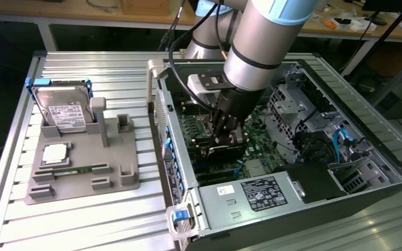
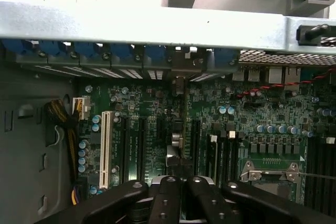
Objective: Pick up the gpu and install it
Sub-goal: 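Press down on the gpu until it lock into place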
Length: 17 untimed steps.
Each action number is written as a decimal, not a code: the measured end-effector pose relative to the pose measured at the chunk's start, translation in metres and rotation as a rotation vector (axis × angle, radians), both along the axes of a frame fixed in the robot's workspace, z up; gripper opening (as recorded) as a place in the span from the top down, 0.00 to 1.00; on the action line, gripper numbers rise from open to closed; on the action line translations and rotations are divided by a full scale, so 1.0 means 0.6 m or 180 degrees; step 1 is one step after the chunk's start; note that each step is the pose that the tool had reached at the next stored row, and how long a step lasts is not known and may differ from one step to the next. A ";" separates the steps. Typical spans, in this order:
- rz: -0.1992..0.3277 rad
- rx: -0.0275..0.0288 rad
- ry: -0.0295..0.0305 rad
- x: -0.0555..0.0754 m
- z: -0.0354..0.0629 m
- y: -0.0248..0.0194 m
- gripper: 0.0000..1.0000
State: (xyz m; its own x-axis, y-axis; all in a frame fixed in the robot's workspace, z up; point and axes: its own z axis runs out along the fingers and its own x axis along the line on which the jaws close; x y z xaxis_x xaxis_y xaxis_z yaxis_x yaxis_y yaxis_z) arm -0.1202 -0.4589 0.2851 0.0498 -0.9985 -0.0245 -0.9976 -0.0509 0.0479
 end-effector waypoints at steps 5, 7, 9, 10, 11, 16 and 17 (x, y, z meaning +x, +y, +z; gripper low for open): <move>0.0000 -0.0001 -0.0059 -0.008 0.000 0.0000 0.89; 0.0000 0.0000 -0.0114 -0.016 0.000 0.0001 0.89; 0.0000 0.0000 -0.0167 -0.023 0.000 0.0001 0.89; 0.0000 0.0000 -0.0190 -0.026 0.000 0.0001 0.89; 0.0000 -0.0001 -0.0197 -0.026 0.000 0.0002 0.89; 0.0000 0.0000 -0.0193 -0.026 0.000 0.0001 0.89; 0.0000 0.0000 -0.0176 -0.026 0.000 0.0001 0.89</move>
